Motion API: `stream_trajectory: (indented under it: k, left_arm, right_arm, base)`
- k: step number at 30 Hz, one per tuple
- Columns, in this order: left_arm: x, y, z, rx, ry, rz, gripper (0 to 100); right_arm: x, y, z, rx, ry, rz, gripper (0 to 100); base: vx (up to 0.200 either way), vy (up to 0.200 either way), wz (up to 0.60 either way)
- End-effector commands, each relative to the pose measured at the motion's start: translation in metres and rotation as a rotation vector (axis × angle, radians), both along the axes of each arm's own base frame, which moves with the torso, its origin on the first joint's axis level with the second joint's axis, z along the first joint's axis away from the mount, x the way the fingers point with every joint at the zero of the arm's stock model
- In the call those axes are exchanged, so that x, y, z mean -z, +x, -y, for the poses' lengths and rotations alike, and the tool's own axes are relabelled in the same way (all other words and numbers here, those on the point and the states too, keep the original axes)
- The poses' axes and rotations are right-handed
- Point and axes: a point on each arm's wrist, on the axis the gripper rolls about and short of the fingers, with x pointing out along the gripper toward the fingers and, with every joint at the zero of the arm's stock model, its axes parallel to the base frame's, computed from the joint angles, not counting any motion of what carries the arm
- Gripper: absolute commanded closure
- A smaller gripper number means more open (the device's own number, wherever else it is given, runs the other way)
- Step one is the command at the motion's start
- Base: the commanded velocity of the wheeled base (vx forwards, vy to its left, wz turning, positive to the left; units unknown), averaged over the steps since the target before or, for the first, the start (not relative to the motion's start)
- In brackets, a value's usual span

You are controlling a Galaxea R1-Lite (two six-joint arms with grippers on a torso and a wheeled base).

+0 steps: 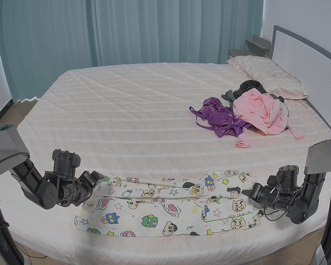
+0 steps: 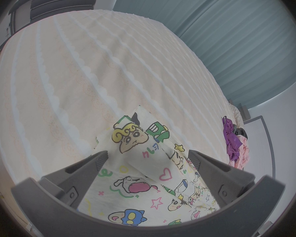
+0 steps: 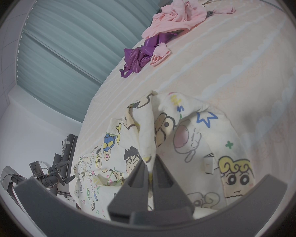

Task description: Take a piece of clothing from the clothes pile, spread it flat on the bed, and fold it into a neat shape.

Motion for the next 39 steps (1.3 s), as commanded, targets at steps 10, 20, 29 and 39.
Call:
stream_trajectory:
  k: [10,20,29,39]
  left_arm:
    - [-0.001,0.0,0.0,0.0,0.0,0.002,0]
    - [-0.002,-0.001,0.0,0.0,-0.003,0.003,0]
    - [0.0,-0.002,0.0,0.002,-0.001,-0.003,0]
    - [0.001,-0.001,0.0,0.001,-0.002,-0.004,0]
  right_arm:
    - [-0.004,-0.008,0.005,-0.01,-0.037,0.004,0]
    - [-0.056,0.006,0.004,0.056,-0.099,0.175,0]
    - [-0.073,0.051,-0.035,0.025,-0.033,0.157,0]
    - [-0.01,0.074,-0.077,0.033,0.021,0.004,0]
  base:
    - [0.0,0.0,0.0]
    - [0.0,0.0,0.0]
    - [0.0,0.0,0.0]
    - [0.0,0.0,0.0]
